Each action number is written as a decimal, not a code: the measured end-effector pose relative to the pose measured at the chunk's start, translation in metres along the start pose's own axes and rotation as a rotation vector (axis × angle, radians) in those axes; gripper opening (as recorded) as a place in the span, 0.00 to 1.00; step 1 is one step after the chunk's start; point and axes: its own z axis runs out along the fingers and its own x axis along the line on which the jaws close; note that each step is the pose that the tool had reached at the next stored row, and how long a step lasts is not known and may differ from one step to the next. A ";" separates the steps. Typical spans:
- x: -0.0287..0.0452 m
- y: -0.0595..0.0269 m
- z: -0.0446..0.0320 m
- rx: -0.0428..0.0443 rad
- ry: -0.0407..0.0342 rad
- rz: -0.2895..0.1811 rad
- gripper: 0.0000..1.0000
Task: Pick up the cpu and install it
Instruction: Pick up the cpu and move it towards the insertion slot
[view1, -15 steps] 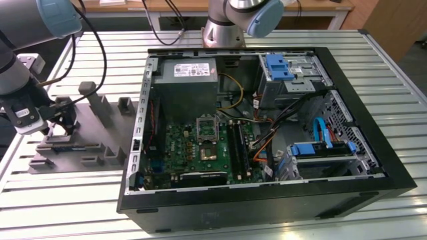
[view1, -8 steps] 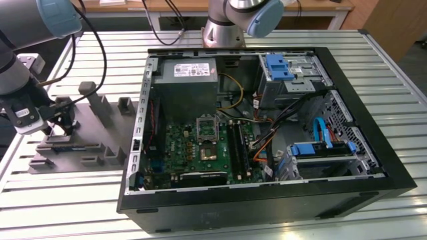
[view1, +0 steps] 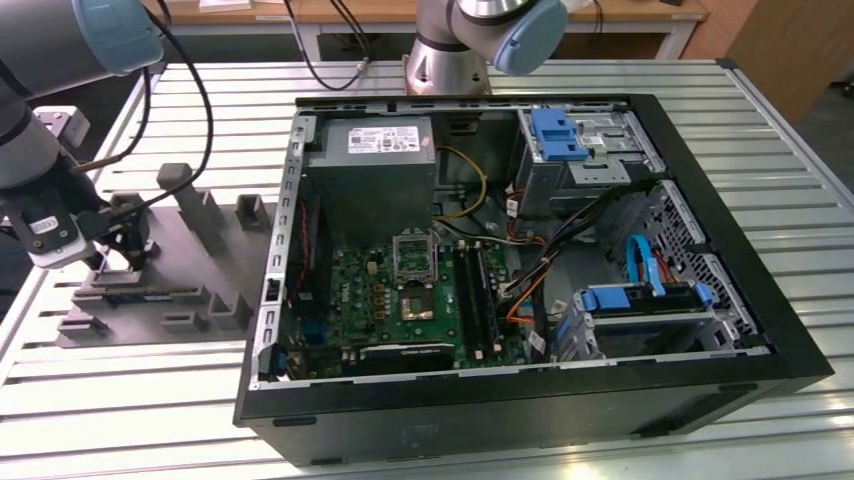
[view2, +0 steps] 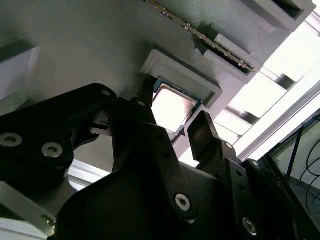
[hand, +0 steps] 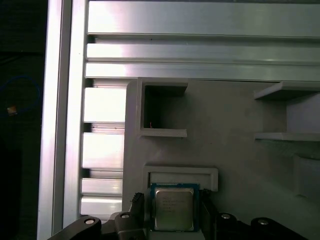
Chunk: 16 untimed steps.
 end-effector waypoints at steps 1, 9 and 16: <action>0.0000 0.0000 -0.0002 0.0000 0.0000 0.000 0.55; 0.0000 -0.0001 -0.0010 0.0000 -0.0035 0.000 0.55; 0.0003 0.0000 -0.0010 -0.0001 -0.0067 -0.001 0.55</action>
